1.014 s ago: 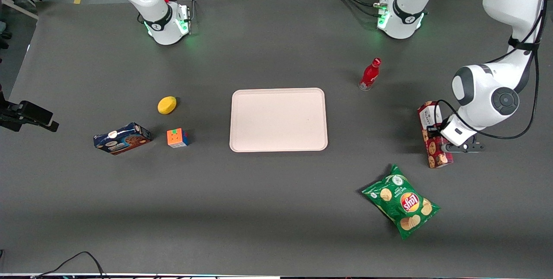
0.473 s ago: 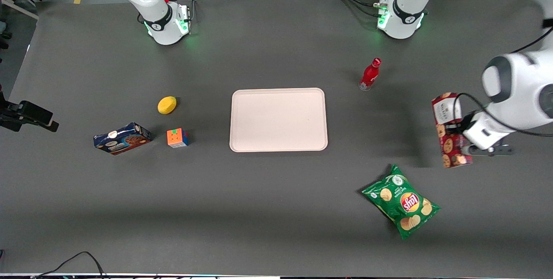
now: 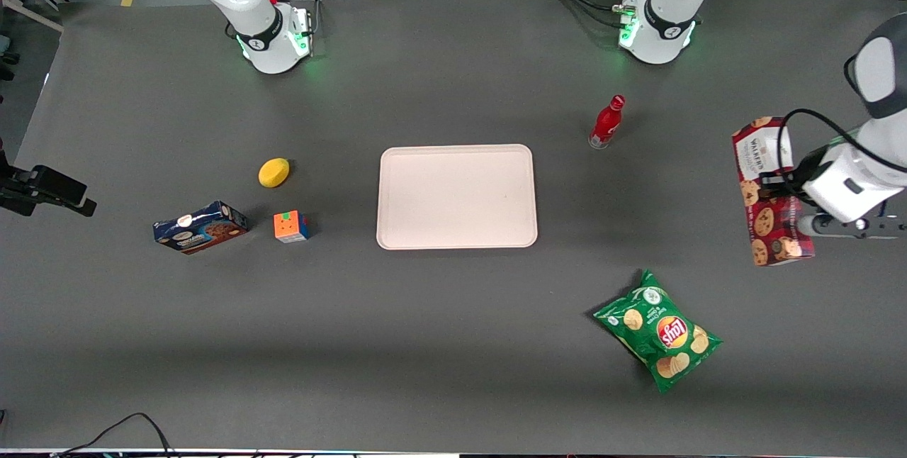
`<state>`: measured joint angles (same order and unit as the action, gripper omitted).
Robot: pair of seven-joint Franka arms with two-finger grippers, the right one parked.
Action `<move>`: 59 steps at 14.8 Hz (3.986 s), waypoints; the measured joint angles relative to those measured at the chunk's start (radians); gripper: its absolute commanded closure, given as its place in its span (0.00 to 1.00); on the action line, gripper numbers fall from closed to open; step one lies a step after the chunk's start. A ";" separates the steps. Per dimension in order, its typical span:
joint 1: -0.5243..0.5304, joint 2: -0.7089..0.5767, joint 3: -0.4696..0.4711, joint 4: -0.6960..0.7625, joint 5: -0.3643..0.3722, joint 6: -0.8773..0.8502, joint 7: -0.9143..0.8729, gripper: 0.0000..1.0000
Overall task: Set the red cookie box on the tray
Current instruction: 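Lift the cookie box and carry it over the white tray, then lower the cookie box onto the tray's edge beside the rim, then open the left gripper and raise it away from the box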
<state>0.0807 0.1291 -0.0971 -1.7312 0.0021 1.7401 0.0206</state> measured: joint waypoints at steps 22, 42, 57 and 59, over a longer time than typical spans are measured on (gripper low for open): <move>-0.086 0.264 -0.693 -0.231 0.360 0.452 -1.038 1.00; -0.091 0.538 -0.690 -0.212 0.693 0.570 -1.256 0.00; -0.045 0.393 -0.738 0.126 0.479 0.151 -0.777 0.00; -0.029 0.341 -0.734 0.242 0.427 -0.003 -0.622 0.00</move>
<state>0.0515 0.4702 -0.8308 -1.4892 0.4286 1.7373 -0.6016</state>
